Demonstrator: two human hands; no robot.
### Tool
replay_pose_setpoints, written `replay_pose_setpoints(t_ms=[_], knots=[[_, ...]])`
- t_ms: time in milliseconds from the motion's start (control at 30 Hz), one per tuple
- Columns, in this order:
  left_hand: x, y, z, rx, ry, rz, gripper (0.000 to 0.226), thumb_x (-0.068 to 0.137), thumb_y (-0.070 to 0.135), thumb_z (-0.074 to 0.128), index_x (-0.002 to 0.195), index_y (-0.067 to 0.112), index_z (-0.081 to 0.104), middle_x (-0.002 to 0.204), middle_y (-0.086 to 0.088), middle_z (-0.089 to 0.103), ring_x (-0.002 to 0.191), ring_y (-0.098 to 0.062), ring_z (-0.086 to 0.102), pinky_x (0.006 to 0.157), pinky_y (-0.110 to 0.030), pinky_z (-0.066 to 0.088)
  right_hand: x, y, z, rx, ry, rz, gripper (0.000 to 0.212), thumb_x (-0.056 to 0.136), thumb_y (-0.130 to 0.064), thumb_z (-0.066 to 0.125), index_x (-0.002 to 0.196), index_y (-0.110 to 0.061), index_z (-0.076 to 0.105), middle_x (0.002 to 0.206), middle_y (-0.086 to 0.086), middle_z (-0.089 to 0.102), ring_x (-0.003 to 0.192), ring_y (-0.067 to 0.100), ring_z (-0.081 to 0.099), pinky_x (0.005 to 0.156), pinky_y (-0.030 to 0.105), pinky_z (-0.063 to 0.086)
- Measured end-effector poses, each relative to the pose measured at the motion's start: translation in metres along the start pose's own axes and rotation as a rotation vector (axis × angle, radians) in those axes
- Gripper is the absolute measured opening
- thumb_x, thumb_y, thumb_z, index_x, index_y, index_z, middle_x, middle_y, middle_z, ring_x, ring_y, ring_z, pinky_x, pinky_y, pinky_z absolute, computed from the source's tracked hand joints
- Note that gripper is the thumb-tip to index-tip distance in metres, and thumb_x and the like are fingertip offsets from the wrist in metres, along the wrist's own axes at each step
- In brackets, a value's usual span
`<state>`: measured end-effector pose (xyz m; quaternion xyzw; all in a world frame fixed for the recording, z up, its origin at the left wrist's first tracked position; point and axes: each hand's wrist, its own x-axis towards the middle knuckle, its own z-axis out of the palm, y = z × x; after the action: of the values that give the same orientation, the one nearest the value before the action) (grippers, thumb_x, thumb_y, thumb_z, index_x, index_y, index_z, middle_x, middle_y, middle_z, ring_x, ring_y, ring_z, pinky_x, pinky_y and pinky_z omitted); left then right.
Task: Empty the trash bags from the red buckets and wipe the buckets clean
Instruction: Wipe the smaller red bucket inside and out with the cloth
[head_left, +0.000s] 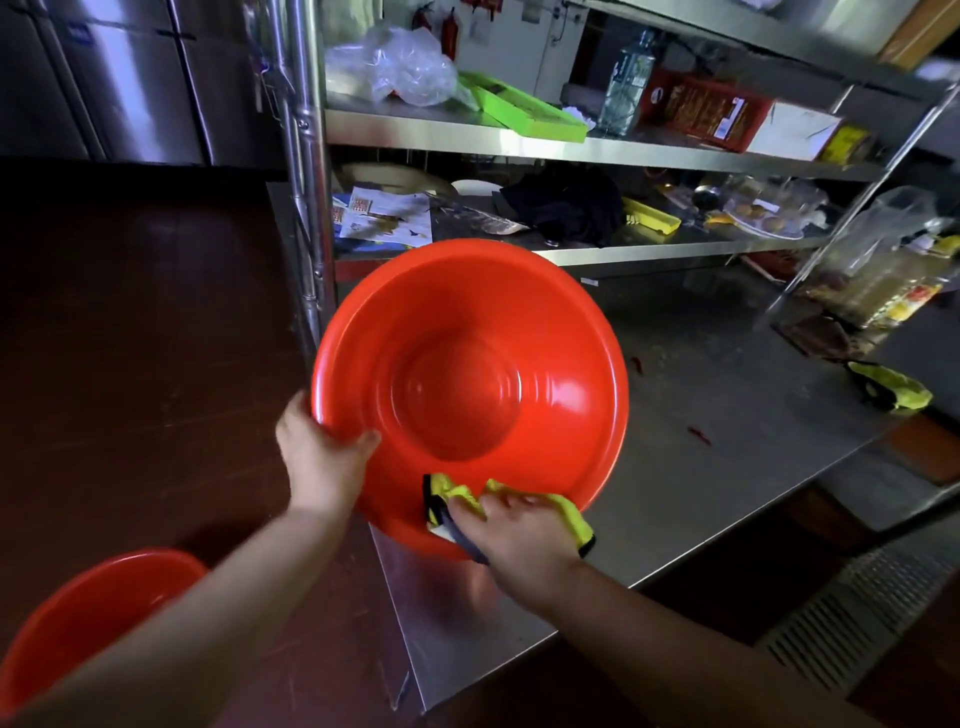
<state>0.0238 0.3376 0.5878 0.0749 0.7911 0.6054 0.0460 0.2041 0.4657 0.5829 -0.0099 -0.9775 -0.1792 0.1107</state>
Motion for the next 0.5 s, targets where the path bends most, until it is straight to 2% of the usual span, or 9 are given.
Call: replay_pose_setpoints(t_ms=[33,100,133,200,267,367,500], knots=[[-0.017,-0.011,0.006,-0.041,0.018,-0.094,0.081,0.064,0.008,0.082,0.132,0.005,0.038,0.127,-0.019,0.045,0.119,-0.032,0.045,0.101,-0.038,0.039,0.008,-0.009,-0.003,0.014,-0.001,0.031,0.039,0.07,-0.029,0.05,0.107,-0.028,0.065,0.068,-0.003,0.061,0.057,0.018,0.064,0.048,0.022,0.046],[-0.038,-0.023,0.016,-0.15,-0.009,-0.23,0.06,0.07,0.003,0.075,0.118,0.006,0.039,0.108,-0.014,0.052,0.107,-0.034,0.054,0.09,-0.038,0.045,0.021,-0.021,-0.008,0.023,-0.035,0.067,0.041,0.065,-0.032,0.059,0.105,-0.028,0.066,0.063,-0.003,0.059,0.051,0.016,0.06,0.042,0.02,0.042],[-0.039,-0.025,0.018,-0.158,-0.029,-0.255,0.048,0.073,0.001,0.071,0.109,0.008,0.039,0.096,-0.009,0.054,0.099,-0.033,0.058,0.084,-0.039,0.048,0.025,-0.023,-0.01,0.018,-0.06,0.074,0.045,0.06,-0.033,0.068,0.105,-0.028,0.067,0.062,-0.003,0.058,0.048,0.015,0.059,0.04,0.019,0.04],[-0.025,-0.022,0.018,-0.111,-0.064,-0.244,0.039,0.075,-0.001,0.067,0.098,0.01,0.037,0.08,-0.001,0.05,0.089,-0.032,0.059,0.075,-0.038,0.048,0.029,-0.02,-0.016,0.013,-0.111,0.08,0.057,0.051,-0.035,0.077,0.107,-0.029,0.067,0.062,-0.004,0.058,0.045,0.014,0.058,0.039,0.018,0.037],[-0.003,-0.013,0.015,-0.062,-0.104,-0.215,0.038,0.074,0.0,0.068,0.095,0.009,0.038,0.078,-0.001,0.048,0.084,-0.03,0.057,0.07,-0.037,0.048,0.029,-0.01,-0.02,0.01,-0.12,0.049,0.059,0.05,-0.031,0.073,0.109,-0.031,0.067,0.062,-0.006,0.057,0.043,0.013,0.056,0.038,0.017,0.034],[0.026,0.001,0.006,-0.004,-0.156,-0.198,0.037,0.071,-0.002,0.069,0.088,0.01,0.039,0.078,-0.008,0.051,0.079,-0.031,0.058,0.071,-0.044,0.053,0.023,0.017,-0.027,-0.044,-0.09,-0.059,0.052,0.061,-0.027,0.056,0.112,-0.032,0.065,0.065,-0.006,0.057,0.045,0.013,0.055,0.042,0.02,0.036],[0.054,0.02,-0.009,0.04,-0.21,-0.146,0.036,0.067,-0.005,0.068,0.089,0.009,0.043,0.081,-0.013,0.054,0.074,-0.03,0.057,0.064,-0.041,0.052,0.006,0.073,-0.038,-0.163,-0.019,-0.204,0.04,0.077,-0.02,0.05,0.114,-0.03,0.061,0.076,-0.006,0.061,0.062,0.016,0.059,0.057,0.027,0.046]])
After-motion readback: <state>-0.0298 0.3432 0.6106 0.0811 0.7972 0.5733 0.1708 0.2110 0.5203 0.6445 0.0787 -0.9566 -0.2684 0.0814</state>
